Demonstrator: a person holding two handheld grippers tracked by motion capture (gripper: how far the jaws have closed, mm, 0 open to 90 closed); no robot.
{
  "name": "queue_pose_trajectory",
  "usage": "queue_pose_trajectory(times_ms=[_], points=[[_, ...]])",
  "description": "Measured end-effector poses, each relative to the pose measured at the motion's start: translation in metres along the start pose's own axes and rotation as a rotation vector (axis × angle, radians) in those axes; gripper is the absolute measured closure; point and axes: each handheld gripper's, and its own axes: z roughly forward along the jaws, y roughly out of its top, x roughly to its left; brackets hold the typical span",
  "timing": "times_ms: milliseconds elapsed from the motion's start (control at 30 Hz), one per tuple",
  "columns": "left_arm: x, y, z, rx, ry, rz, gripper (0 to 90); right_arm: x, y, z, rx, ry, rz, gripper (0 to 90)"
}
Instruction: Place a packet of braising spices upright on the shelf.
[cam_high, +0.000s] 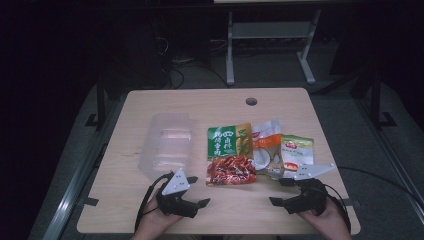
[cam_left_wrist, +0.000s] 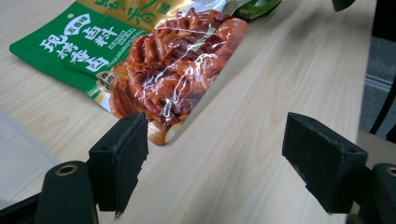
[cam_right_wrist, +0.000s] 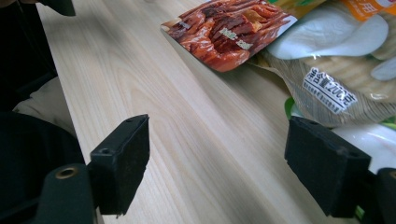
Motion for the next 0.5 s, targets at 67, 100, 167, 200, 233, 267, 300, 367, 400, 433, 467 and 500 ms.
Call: queue_pose_trajectory(times_ms=[67, 100, 167, 200, 233, 267, 300, 367, 400, 433, 467, 500], points=[[0.001, 0.0, 0.001, 0.001, -0.002, -0.002, 22.0, 0.0, 0.001, 0.0, 0.002, 0.002, 0.005, 20.7], [0.002, 0.0, 0.002, 0.001, 0.0, -0.007, 22.0, 0.0, 0.003, 0.001, -0.004, 0.002, -0.003, 20.1], [0.003, 0.0, 0.004, 0.002, 0.002, -0.018, 22.0, -0.001, 0.008, 0.0, -0.012, 0.012, 0.009, 19.7], [0.005, 0.0, 0.007, 0.009, 0.002, -0.02, 22.0, -0.002, 0.015, 0.001, -0.014, 0.01, 0.008, 19.0], [0.005, 0.0, 0.007, 0.009, 0.002, -0.02, 22.1, -0.003, 0.019, 0.0, -0.016, 0.008, 0.007, 19.0], [0.005, 0.001, 0.008, 0.01, 0.002, -0.023, 22.1, -0.003, 0.019, 0.0, -0.016, 0.008, 0.007, 19.0], [0.006, 0.001, 0.009, 0.008, 0.004, -0.027, 22.1, -0.004, 0.023, 0.0, -0.016, 0.007, 0.012, 19.0], [0.007, 0.004, 0.012, 0.015, 0.011, -0.031, 22.4, -0.009, 0.039, 0.002, -0.019, 0.003, 0.017, 18.7], [0.007, 0.007, 0.015, 0.043, 0.013, -0.025, 22.5, -0.011, 0.045, 0.003, -0.013, 0.005, 0.016, 18.4], [0.007, 0.009, 0.015, 0.05, 0.016, -0.01, 22.7, -0.013, 0.051, 0.005, -0.007, 0.008, 0.011, 18.2], [0.007, 0.009, 0.015, 0.05, 0.016, -0.01, 23.9, -0.013, 0.051, 0.005, -0.007, 0.008, 0.011, 18.2], [0.007, 0.01, 0.015, 0.045, 0.025, -0.007, 23.9, -0.016, 0.057, 0.008, 0.0, 0.008, 0.012, 18.4]])
